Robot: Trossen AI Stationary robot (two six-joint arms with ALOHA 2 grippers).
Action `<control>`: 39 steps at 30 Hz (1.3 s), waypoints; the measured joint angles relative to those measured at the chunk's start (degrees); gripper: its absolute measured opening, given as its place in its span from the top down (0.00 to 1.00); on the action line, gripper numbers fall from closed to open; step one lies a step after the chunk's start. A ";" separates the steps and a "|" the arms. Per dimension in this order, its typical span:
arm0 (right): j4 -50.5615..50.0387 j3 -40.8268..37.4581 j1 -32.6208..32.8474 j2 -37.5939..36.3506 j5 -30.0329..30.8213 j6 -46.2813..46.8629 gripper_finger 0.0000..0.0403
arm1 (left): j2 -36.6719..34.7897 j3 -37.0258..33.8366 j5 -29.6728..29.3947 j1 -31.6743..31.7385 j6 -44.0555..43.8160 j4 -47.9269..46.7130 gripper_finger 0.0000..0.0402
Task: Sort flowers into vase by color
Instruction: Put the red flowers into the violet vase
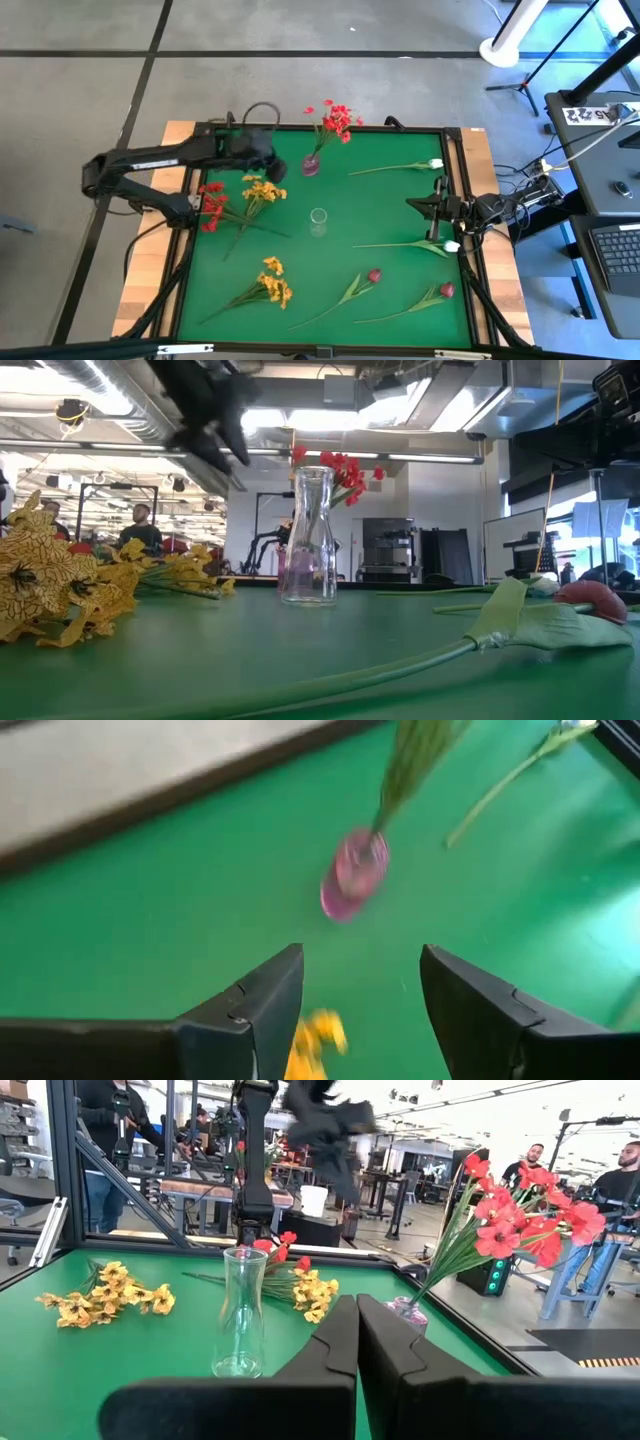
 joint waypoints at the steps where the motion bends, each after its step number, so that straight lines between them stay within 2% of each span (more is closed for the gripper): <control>1: 0.02 -0.02 0.02 -0.02 0.00 -0.02 1.00 | -1.05 0.01 -1.31 -2.39 -3.33 -2.07 0.53; 5: 0.02 -0.01 0.00 -0.02 0.00 -0.02 1.00 | -3.81 0.02 -5.19 -12.41 -19.46 -11.69 0.58; 10: 0.00 -0.02 0.00 0.00 0.00 0.00 1.00 | -2.82 -0.47 -7.31 -25.01 -43.56 -21.46 0.61; 15: 0.00 -0.01 0.01 0.00 0.00 -0.01 1.00 | -0.46 -1.44 -6.67 -35.53 -62.47 -23.40 0.61; 21: -0.02 0.00 0.00 -0.02 0.00 -0.02 1.00 | 3.65 -1.44 -7.06 -42.54 -78.93 -25.93 0.61; 25: -0.01 -0.02 0.00 0.00 0.00 -0.02 1.00 | 8.49 -1.44 -5.31 -44.99 -91.47 -30.53 0.61; 28: 0.00 0.00 0.00 0.00 0.00 -0.02 1.00 | 11.96 -1.49 -1.46 -44.62 -100.11 -33.57 0.61; 34: 0.00 -0.02 0.00 0.00 0.00 -0.02 1.00 | 15.80 -1.49 -0.36 -40.82 -101.74 -33.31 0.61; 39: 0.00 -0.02 0.01 -0.01 0.00 -0.02 1.00 | 16.03 -1.49 -2.36 -35.39 -98.98 -29.02 0.61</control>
